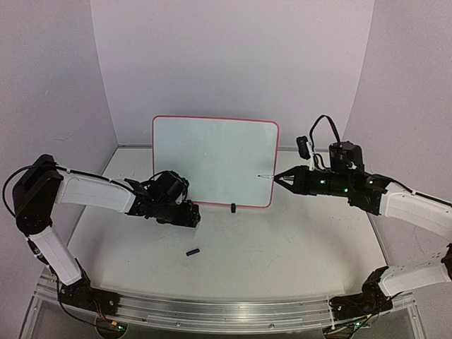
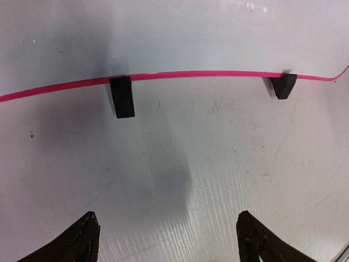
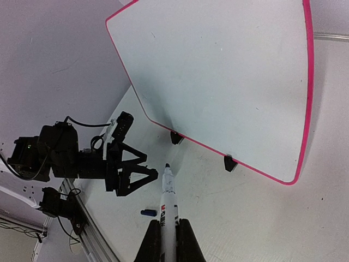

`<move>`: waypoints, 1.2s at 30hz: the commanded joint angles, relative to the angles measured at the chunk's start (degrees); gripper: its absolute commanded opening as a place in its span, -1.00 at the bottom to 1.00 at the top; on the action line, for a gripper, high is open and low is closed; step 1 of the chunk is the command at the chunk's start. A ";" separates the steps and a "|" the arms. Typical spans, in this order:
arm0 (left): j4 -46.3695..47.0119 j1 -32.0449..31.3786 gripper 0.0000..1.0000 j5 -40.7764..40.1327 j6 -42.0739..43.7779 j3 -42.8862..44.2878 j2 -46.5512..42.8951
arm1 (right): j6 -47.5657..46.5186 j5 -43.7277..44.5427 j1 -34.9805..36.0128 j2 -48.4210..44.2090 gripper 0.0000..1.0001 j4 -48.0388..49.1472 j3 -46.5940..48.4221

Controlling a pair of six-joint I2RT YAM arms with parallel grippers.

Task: Write a sentence on the whiteboard
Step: Move the whiteboard stand to the center of the board.

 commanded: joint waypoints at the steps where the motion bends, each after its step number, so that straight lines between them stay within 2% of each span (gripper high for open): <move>1: 0.60 0.59 0.58 -6.86 1.59 4.17 2.41 | 0.09 2.08 0.26 1.25 -1.00 2.63 -0.66; 5: 0.31 0.83 0.34 -8.32 0.57 5.57 4.21 | -0.28 0.93 0.26 3.25 -1.00 3.40 0.47; 15: 5.41 2.24 0.04 -9.59 1.77 8.72 10.12 | -0.42 0.98 0.26 3.33 -1.00 5.82 -0.40; 23: 8.88 3.85 -0.14 -7.76 3.90 10.54 14.33 | -0.29 1.34 0.26 2.72 -1.00 6.36 -1.33; 36: 10.17 4.17 -0.45 -10.71 4.44 11.85 17.83 | -0.43 1.19 0.27 4.92 -1.00 7.22 -0.72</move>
